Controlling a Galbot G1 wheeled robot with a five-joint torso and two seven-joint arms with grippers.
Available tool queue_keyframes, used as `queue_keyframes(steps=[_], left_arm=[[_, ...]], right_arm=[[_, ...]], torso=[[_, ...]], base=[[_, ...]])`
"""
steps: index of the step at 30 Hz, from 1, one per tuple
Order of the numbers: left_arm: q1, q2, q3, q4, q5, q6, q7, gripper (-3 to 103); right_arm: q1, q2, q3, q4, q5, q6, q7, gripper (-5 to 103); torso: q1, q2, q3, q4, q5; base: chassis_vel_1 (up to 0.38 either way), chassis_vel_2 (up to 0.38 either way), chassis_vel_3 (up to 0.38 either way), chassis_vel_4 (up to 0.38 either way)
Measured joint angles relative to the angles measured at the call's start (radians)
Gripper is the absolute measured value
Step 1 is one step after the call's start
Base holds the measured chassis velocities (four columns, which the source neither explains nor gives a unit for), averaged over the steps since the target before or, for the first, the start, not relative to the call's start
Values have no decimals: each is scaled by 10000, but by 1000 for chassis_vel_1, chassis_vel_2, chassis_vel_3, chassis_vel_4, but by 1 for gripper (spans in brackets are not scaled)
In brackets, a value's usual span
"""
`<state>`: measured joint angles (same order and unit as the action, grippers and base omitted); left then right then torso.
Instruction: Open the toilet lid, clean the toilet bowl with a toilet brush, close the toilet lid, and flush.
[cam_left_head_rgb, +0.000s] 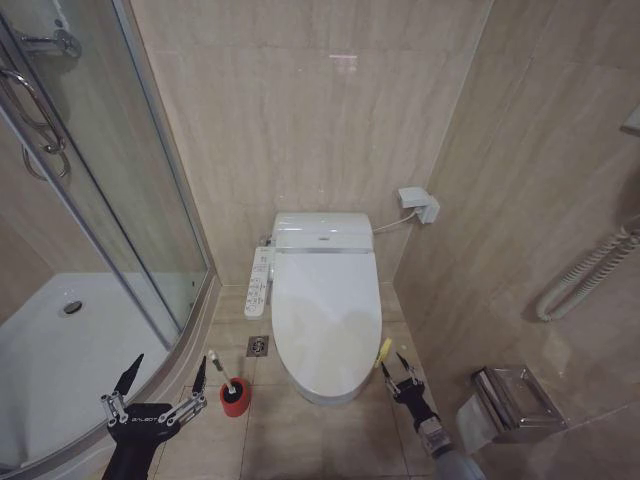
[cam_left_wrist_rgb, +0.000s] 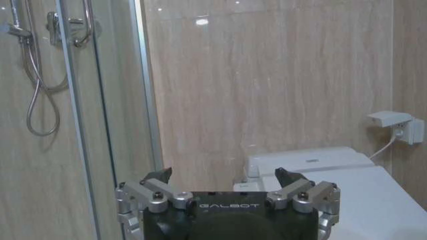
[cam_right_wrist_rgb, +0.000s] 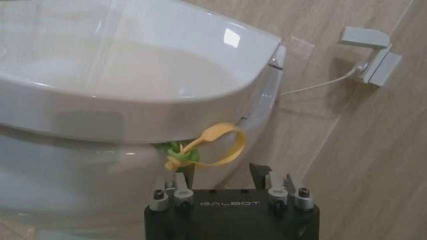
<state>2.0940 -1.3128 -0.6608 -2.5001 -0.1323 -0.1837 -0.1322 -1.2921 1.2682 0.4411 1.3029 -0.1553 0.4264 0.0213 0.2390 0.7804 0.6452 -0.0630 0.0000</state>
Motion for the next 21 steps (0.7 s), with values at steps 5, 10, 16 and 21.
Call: queue_keyframes(steps=[5,10,16,21], left_arm=[[0,0,0,0,0,0,0,100],[0,0,0,0,0,0,0,100],[0,0,0,0,0,0,0,100],[0,0,0,0,0,0,0,100]], right_arm=[[-260,-219,35,204,1,59,-63,74],[-515,-375,157,431,3,111,-177,74],[-639,-403,246,561,2,124,-201,91],[-699,-452,300,663,2,125,-203,91]], torso=[[0,0,0,0,0],[0,0,0,0,0],[0,0,0,1,1],[0,0,0,1,0]], base=[[0,0,0,0],[0,0,0,0],[0,0,0,0],[0,0,0,0]])
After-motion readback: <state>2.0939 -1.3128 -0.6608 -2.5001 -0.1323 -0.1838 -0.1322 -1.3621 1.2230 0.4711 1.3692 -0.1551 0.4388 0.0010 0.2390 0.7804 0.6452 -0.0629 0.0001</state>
